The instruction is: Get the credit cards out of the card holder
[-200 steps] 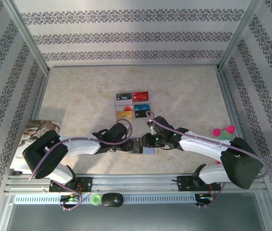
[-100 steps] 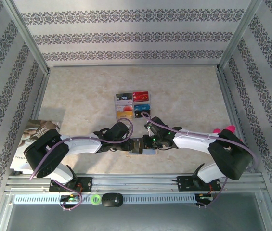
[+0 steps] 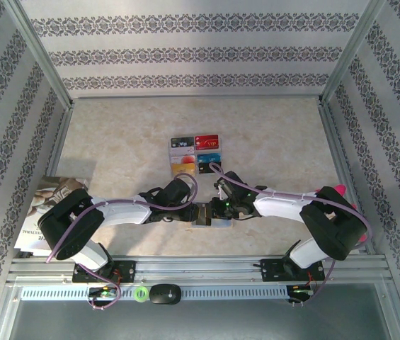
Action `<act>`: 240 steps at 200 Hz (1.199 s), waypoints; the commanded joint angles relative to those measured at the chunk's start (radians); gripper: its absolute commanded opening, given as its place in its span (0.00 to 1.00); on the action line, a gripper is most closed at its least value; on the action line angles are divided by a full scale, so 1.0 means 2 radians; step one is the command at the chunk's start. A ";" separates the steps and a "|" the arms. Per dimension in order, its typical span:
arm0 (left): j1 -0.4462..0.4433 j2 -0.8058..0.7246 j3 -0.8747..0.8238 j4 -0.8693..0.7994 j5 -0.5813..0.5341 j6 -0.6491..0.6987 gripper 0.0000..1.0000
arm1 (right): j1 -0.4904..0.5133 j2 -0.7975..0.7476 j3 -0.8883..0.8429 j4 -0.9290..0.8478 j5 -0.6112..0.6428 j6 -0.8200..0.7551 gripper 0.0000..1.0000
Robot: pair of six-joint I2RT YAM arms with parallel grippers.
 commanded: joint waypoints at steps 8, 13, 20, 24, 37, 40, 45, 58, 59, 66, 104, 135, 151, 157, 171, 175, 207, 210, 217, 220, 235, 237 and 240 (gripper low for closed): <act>-0.008 0.049 -0.038 -0.089 0.023 -0.001 0.31 | -0.010 -0.014 -0.015 0.002 0.017 0.008 0.27; -0.008 0.049 -0.039 -0.089 0.023 -0.001 0.30 | -0.011 -0.015 -0.014 -0.003 0.018 0.007 0.27; -0.008 0.049 -0.038 -0.089 0.023 0.000 0.30 | -0.011 -0.015 -0.013 -0.004 0.019 0.007 0.27; -0.008 0.049 -0.039 -0.089 0.023 -0.001 0.30 | -0.011 -0.015 -0.012 -0.007 0.020 0.006 0.27; -0.008 0.049 -0.039 -0.090 0.022 0.000 0.30 | -0.011 -0.016 -0.011 -0.012 0.023 0.006 0.27; -0.008 0.049 -0.039 -0.089 0.023 -0.001 0.30 | -0.011 -0.017 -0.012 -0.012 0.023 0.006 0.27; -0.008 0.049 -0.039 -0.089 0.023 -0.001 0.30 | -0.011 -0.017 -0.012 -0.010 0.021 0.005 0.27; -0.008 0.049 -0.041 -0.086 0.024 -0.002 0.30 | -0.011 -0.010 -0.010 -0.008 0.012 0.001 0.27; -0.008 0.049 -0.042 -0.086 0.024 -0.002 0.30 | -0.011 -0.009 -0.010 -0.007 0.010 0.001 0.27; -0.008 0.050 -0.042 -0.084 0.025 -0.002 0.30 | -0.011 -0.003 -0.009 0.000 -0.002 0.001 0.27; -0.008 0.057 -0.040 -0.077 0.033 -0.002 0.29 | -0.009 0.020 -0.011 0.058 -0.051 0.014 0.23; -0.009 0.061 -0.038 -0.078 0.034 0.000 0.28 | -0.012 0.020 -0.015 0.059 -0.051 0.015 0.12; -0.009 0.055 -0.040 -0.078 0.032 -0.001 0.28 | -0.016 0.016 -0.022 0.054 -0.044 0.013 0.05; -0.009 0.053 -0.041 -0.079 0.030 0.000 0.28 | -0.017 0.014 -0.026 0.055 -0.042 0.014 0.03; -0.009 0.050 -0.042 -0.079 0.028 -0.002 0.29 | -0.020 0.004 -0.034 0.057 -0.035 0.017 0.00; -0.009 0.050 -0.042 -0.078 0.028 -0.002 0.29 | -0.020 -0.001 -0.036 0.057 -0.033 0.017 0.00; -0.009 0.047 -0.047 -0.076 0.027 -0.005 0.29 | -0.025 -0.036 -0.039 0.034 -0.014 0.011 0.00; -0.009 0.048 -0.047 -0.075 0.027 -0.004 0.29 | -0.026 -0.038 -0.038 0.031 -0.014 0.010 0.00; -0.009 0.049 -0.047 -0.073 0.027 -0.005 0.29 | -0.026 -0.041 -0.037 0.023 -0.012 0.007 0.00; -0.009 0.049 -0.048 -0.073 0.026 -0.005 0.29 | -0.026 -0.043 -0.036 0.019 -0.009 0.005 0.00; -0.008 0.054 -0.049 -0.072 0.028 -0.004 0.29 | -0.026 -0.048 -0.034 0.009 -0.002 0.002 0.00; -0.008 0.055 -0.049 -0.071 0.028 -0.003 0.29 | -0.025 -0.048 -0.034 0.009 -0.002 0.002 0.00; -0.008 0.056 -0.049 -0.070 0.028 -0.003 0.29 | -0.026 -0.048 -0.034 0.008 -0.002 0.001 0.00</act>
